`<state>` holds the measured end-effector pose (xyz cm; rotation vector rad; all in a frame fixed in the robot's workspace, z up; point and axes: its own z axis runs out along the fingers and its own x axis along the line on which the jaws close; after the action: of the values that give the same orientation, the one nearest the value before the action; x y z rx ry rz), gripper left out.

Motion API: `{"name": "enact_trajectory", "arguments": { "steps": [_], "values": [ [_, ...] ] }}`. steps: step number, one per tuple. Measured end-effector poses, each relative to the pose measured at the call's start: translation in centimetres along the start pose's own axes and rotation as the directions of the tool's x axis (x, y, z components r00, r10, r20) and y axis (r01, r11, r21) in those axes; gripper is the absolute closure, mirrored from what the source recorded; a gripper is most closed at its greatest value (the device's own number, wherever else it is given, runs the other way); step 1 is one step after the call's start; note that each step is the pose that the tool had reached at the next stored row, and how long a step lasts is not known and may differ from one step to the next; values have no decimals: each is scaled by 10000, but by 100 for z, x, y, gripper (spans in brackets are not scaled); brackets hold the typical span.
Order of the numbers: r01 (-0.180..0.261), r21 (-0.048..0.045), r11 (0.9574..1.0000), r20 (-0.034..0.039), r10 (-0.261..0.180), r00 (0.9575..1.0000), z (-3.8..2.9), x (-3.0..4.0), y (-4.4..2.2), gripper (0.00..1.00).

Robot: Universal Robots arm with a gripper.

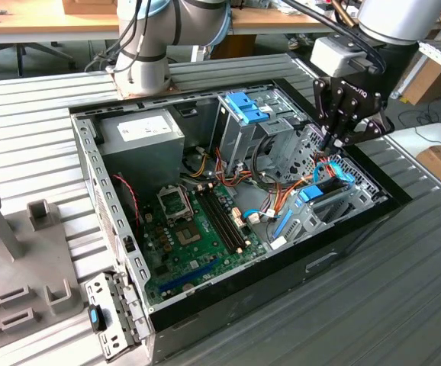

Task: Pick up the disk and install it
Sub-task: 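Insert the first disk wire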

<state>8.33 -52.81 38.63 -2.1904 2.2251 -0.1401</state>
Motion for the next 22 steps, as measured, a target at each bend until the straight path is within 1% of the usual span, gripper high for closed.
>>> {"name": "enact_trajectory", "arguments": {
  "steps": [3, 6, 7, 9, 12, 14, 15, 16, 17, 18, 19, 20, 22],
  "values": [
    [-1, 1, 10000, -6, 1, 10000, -19, -11, 0, 82],
    [-2, 1, 10000, -7, 2, 10000, -76, -9, -5, 82],
    [-1, -1, 10000, -6, 1, 10000, -89, -8, -22, 82],
    [-1, -6, 10000, -8, 1, 10000, -88, 10, -37, 82],
    [-1, -13, 10000, 9, 1, 10000, -79, 147, -41, 82],
    [-1, -29, 10000, 17, 1, 10000, -76, 203, -42, 82],
    [2, -84, 10000, 18, -2, 10000, -70, 267, -43, 82],
    [6, -174, 9998, 18, -6, 10000, -59, 305, -45, 82],
    [14, -327, 9995, 16, -14, 10000, -42, 349, -50, 82],
    [24, -516, 9987, 14, -23, 10000, -26, 379, -59, 82],
    [28, -579, 9983, 12, -27, 10000, -22, 380, -71, 82],
    [30, -607, 9982, 11, -29, 10000, -19, 379, -85, 82],
    [29, -611, 9981, 9, -28, 10000, -19, 379, -87, 82]
  ]
}}
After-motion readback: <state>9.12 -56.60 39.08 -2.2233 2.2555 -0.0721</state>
